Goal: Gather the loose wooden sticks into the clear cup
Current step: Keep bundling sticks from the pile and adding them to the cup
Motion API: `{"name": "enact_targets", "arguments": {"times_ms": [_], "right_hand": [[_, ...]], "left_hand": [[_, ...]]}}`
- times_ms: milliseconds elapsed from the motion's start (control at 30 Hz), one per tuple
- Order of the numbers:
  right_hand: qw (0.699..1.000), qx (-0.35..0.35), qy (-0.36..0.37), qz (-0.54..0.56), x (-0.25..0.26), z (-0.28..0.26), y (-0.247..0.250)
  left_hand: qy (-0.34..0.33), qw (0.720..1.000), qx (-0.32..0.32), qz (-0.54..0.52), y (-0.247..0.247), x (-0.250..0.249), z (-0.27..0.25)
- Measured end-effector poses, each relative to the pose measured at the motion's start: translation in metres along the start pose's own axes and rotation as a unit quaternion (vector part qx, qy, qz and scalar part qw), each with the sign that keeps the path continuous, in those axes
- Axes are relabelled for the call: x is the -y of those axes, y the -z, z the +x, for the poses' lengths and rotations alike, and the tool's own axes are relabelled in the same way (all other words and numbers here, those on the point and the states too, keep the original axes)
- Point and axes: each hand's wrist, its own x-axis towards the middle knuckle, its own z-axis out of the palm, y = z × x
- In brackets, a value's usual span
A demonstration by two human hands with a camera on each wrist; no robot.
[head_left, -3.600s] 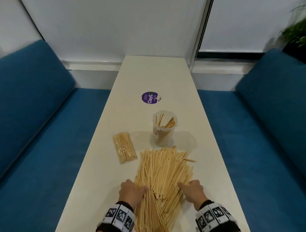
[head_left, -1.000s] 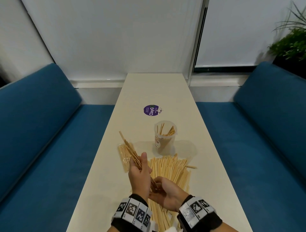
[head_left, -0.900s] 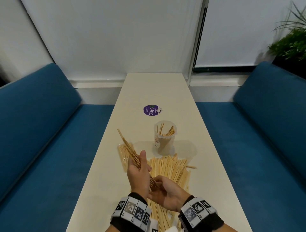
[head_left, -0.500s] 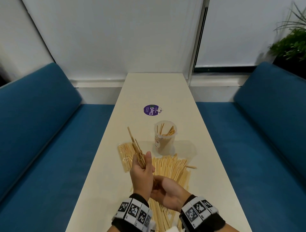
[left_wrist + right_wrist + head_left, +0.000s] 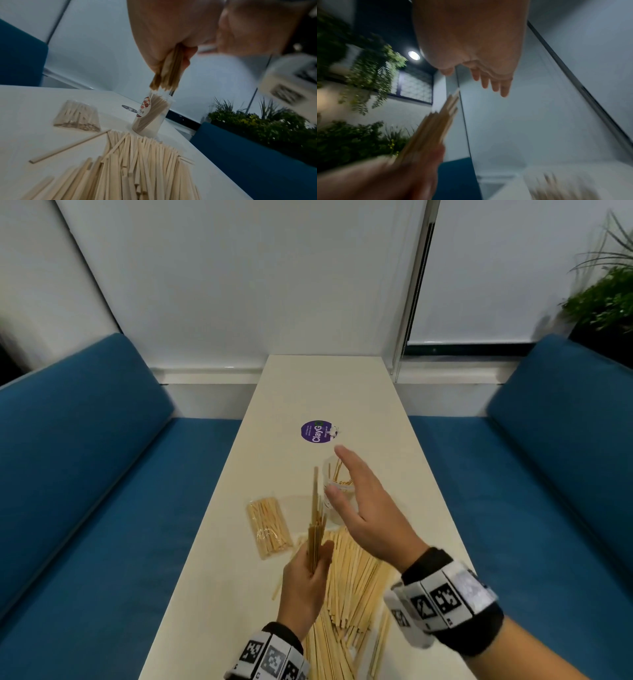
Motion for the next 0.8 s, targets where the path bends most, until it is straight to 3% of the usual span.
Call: {"name": "enact_targets", "arguments": {"times_ms": [67, 200, 267, 333, 400, 433, 500, 567, 633, 700, 800], "right_hand": [[0.997, 0.033, 0.051, -0.056, 0.008, 0.011, 0.007], [0.976, 0.159, 0.050, -0.138, 0.010, 0.011, -0.002], [0.970, 0.189, 0.060, -0.144, 0.006, 0.004, -0.010], [0.980, 0.175, 0.051, -0.078, 0.001, -0.002, -0.016], [0.994, 0.082, -0.021, 0.075, -0.006, -0.005, -0.025], [0.984, 0.018, -0.081, 0.160, -0.011, -0.007, -0.029], [0.921, -0.037, -0.242, 0.302, -0.026, -0.013, -0.037], [0.817, 0.030, -0.422, 0.392, -0.041, -0.023, -0.047], [0.717, 0.111, -0.524, 0.446, -0.047, -0.033, -0.056], [0.667, 0.153, -0.541, 0.489, -0.044, -0.037, -0.061], [0.642, 0.144, -0.483, 0.577, -0.032, -0.035, -0.061]], "left_hand": [[-0.009, 1.000, 0.025, 0.011, -0.002, 0.002, -0.002], [0.011, 1.000, 0.029, -0.003, -0.002, 0.000, 0.005], [0.006, 0.999, 0.032, 0.000, 0.000, -0.002, 0.008], [0.001, 0.999, 0.039, -0.005, 0.001, -0.004, 0.007], [0.011, 0.999, 0.034, -0.035, 0.001, -0.007, 0.006], [0.015, 0.999, 0.022, -0.046, 0.002, -0.010, 0.006], [0.015, 0.998, -0.016, -0.052, 0.003, -0.016, 0.006], [0.000, 0.996, -0.059, -0.072, 0.005, -0.024, 0.007], [-0.024, 0.991, -0.093, -0.094, 0.003, -0.029, 0.009], [-0.041, 0.988, -0.111, -0.101, 0.001, -0.030, 0.011], [-0.068, 0.988, -0.114, -0.080, -0.002, -0.024, 0.008]]}}
